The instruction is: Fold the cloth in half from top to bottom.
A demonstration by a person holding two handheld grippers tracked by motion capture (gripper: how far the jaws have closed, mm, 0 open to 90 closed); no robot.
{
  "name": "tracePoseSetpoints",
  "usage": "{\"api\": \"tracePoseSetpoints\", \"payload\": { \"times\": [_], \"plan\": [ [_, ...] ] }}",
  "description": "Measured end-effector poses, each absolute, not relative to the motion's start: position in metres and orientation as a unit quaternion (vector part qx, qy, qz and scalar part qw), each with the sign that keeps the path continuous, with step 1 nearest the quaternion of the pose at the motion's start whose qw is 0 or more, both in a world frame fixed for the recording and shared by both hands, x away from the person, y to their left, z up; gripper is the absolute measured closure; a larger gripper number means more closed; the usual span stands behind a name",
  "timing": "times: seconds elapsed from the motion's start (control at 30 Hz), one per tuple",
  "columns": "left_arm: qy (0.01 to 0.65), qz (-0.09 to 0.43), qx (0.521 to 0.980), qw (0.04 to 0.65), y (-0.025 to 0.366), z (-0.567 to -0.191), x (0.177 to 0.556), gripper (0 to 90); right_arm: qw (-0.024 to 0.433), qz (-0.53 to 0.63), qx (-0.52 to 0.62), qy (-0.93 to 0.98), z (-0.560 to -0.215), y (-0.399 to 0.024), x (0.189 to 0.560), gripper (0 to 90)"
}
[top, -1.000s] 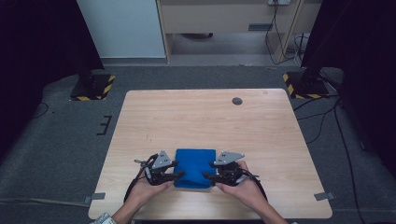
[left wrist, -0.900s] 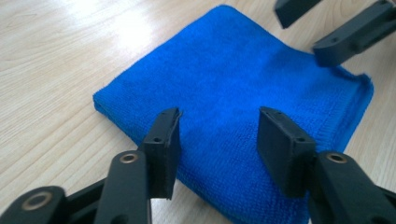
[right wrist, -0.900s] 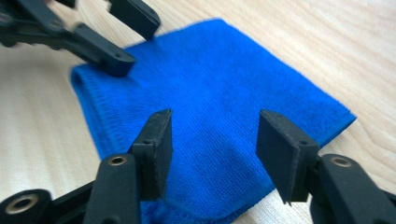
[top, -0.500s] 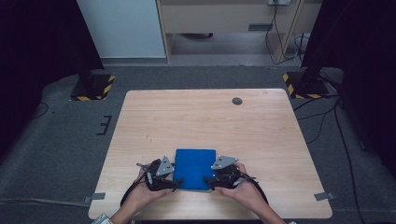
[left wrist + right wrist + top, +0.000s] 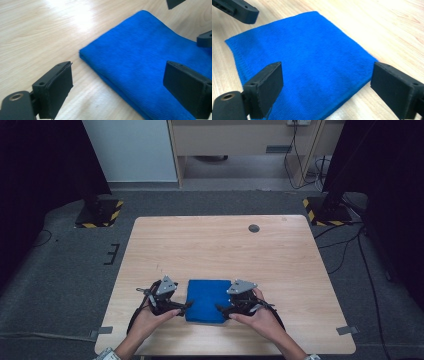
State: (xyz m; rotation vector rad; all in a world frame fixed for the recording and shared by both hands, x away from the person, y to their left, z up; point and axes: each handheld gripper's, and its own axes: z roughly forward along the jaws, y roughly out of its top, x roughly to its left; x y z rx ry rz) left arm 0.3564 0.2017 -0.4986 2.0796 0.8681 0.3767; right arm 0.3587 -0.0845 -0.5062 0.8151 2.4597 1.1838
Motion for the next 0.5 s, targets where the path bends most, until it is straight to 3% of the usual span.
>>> {"api": "tracePoseSetpoints", "payload": {
  "times": [0.5],
  "plan": [
    [0.358, 0.165, 0.821, 0.413, 0.205, -0.487, 0.374, 5.8, 0.152, 0.41, 0.321, 0.84, -0.494, -0.089, 0.385, 9.2]
  ]
}}
